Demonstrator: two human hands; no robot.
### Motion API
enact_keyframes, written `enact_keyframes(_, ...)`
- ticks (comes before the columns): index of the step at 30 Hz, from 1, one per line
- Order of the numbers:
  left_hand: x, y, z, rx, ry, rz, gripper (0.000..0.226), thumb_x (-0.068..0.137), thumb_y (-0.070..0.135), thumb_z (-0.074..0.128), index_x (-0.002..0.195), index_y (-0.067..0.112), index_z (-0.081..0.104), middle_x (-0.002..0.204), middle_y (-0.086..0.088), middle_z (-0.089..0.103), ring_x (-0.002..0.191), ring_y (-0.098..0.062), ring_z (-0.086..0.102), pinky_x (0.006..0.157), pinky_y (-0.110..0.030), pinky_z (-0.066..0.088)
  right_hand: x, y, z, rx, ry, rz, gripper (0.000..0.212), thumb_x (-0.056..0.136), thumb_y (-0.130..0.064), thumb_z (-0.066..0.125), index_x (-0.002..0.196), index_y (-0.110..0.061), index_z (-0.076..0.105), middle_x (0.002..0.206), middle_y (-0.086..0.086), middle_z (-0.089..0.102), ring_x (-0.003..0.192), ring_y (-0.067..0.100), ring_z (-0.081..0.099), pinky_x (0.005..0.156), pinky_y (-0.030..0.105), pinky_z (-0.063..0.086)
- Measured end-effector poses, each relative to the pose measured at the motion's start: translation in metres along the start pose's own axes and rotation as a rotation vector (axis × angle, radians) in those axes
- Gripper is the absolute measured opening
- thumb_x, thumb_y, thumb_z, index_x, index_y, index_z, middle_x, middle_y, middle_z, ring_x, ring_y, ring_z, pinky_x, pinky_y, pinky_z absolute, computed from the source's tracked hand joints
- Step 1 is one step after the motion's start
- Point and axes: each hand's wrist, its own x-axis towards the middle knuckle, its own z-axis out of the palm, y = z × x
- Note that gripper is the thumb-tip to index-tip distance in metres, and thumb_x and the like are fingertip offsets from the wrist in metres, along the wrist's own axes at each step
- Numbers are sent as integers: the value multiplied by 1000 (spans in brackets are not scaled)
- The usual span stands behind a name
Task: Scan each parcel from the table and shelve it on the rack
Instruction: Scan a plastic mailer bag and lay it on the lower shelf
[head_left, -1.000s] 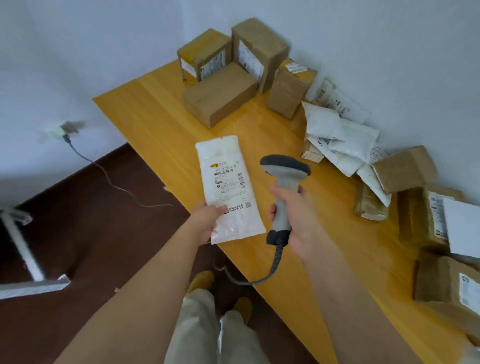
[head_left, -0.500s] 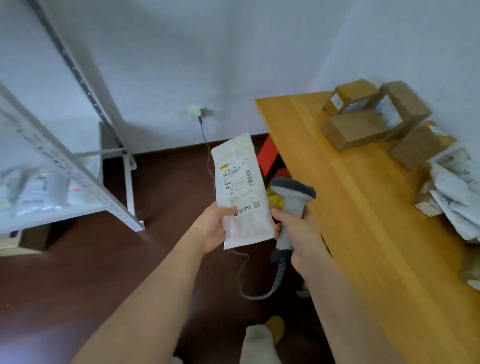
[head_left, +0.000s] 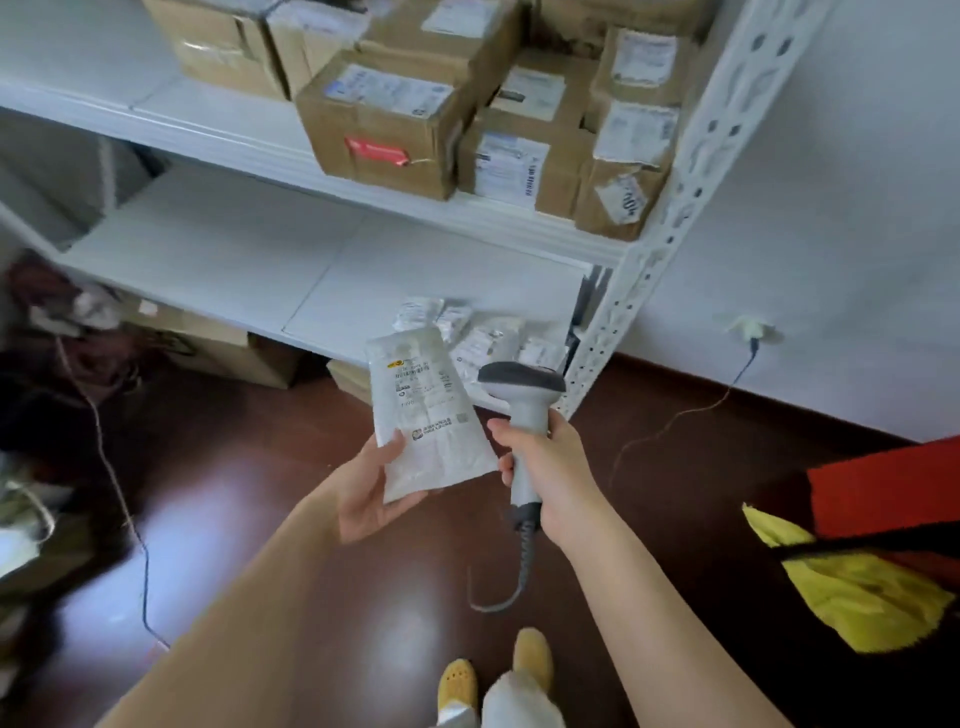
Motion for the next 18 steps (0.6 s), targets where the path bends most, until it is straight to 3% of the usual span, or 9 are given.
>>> enact_keyframes(2,13,8,-21,-14,65,20,30,100,24,54,127,37,52,114,-4,70,89,-22,72,57,-29,59,19,-3,24,-62,-10,5,24,87,-5,69,108,-10,58,75,7,59,44,10,50,45,24,44)
enact_keyframes(6,48,43,-53,52,114,25,55,92,-1,55,131,37,49,120,-4,64,101,-22,66,63,-31,58,69,-9,60,-175,10,34,21,88,-7,68,103,-14,56,75,6,59,46,9,53,45,21,46)
enact_keyframes(9,92,83,-72,124,213,72,57,90,-4,55,134,29,42,120,-3,60,97,-20,64,65,-30,56,114,-14,83,-185,51,49,25,87,-6,68,108,-14,56,79,8,61,46,8,54,45,22,46)
enact_keyframes(13,161,133,-95,109,512,164,47,86,-8,53,120,21,39,118,-14,57,81,-21,60,52,-26,49,181,-27,114,-250,83,64,23,88,-8,68,107,-14,56,77,9,60,40,7,52,42,18,43)
enact_keyframes(15,196,150,-104,76,546,196,44,87,-9,49,120,19,43,119,-16,58,76,-21,58,48,-25,47,212,-32,126,-273,104,65,23,88,-8,68,107,-14,57,76,7,60,40,7,52,42,19,44)
enact_keyframes(18,244,171,-113,13,568,202,44,89,-9,48,122,19,51,120,-10,58,80,-16,58,56,-26,51,257,-32,141,-275,137,44,25,87,-6,68,109,-11,57,77,6,61,42,8,53,44,21,45)
